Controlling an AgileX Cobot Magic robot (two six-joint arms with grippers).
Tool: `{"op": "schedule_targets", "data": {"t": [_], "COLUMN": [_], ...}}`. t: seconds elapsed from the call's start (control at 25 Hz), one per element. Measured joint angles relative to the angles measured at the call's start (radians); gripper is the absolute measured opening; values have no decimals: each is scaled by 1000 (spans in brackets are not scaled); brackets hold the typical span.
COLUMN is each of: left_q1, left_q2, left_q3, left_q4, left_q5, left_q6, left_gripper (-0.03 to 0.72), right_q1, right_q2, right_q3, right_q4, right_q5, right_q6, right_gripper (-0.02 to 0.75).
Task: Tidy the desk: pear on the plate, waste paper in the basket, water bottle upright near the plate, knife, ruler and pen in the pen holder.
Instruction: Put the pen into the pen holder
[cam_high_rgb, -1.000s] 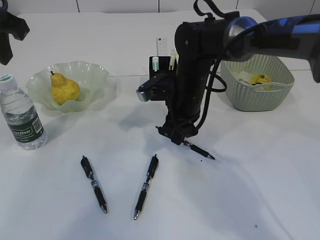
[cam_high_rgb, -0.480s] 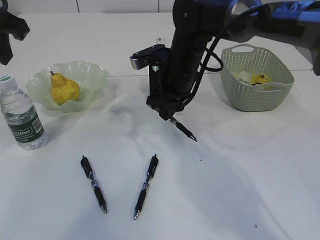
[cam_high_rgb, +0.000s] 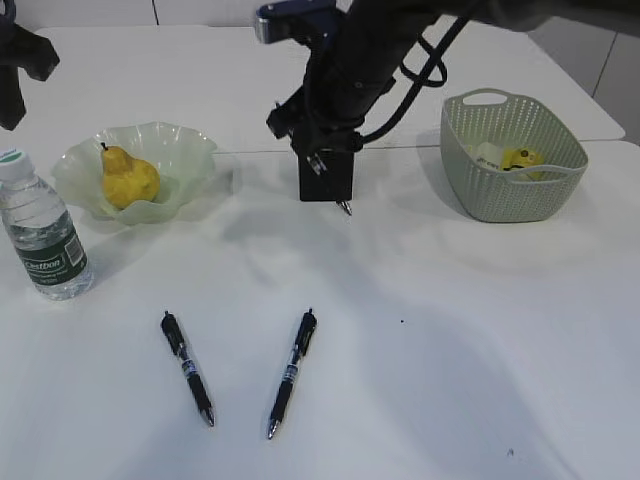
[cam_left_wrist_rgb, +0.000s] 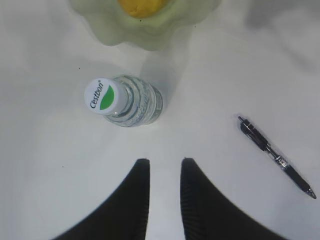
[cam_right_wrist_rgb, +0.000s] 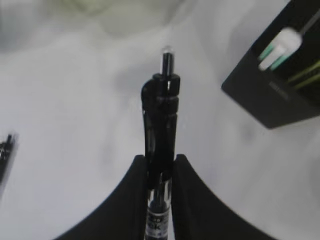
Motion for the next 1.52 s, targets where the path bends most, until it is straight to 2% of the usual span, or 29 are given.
{"op": "schedule_targets", "data": {"t": [0.32, 0.52, 0.64, 0.84, 1.12, 1.24, 1.52], "left_q1": [0, 0, 0, 0, 0, 0, 0], "left_q2": [0, 0, 0, 0, 0, 0, 0], "left_q3": [0, 0, 0, 0, 0, 0, 0], "left_q4": [0, 0, 2, 2, 2, 2, 2], "left_q5": [0, 0, 0, 0, 0, 0, 0], "left_q6": [0, 0, 0, 0, 0, 0, 0], "left_gripper": [142, 142, 142, 142, 142, 142, 142], "right_q1": [-5, -32, -40, -40, -40, -40, -40], "right_q2": [-48, -59, -80, -110, -93, -67, -5], "right_q3": [7, 106, 211, 366, 410, 410, 377], "right_q4": [2, 51, 63, 74, 80, 82, 82], "right_q5": [-232, -422, -573, -914, -1248, -1315, -1340], "right_q6": [-29, -38, -65, -79, -81, -81, -79], "right_gripper": [113, 113, 113, 113, 113, 113, 113]}}
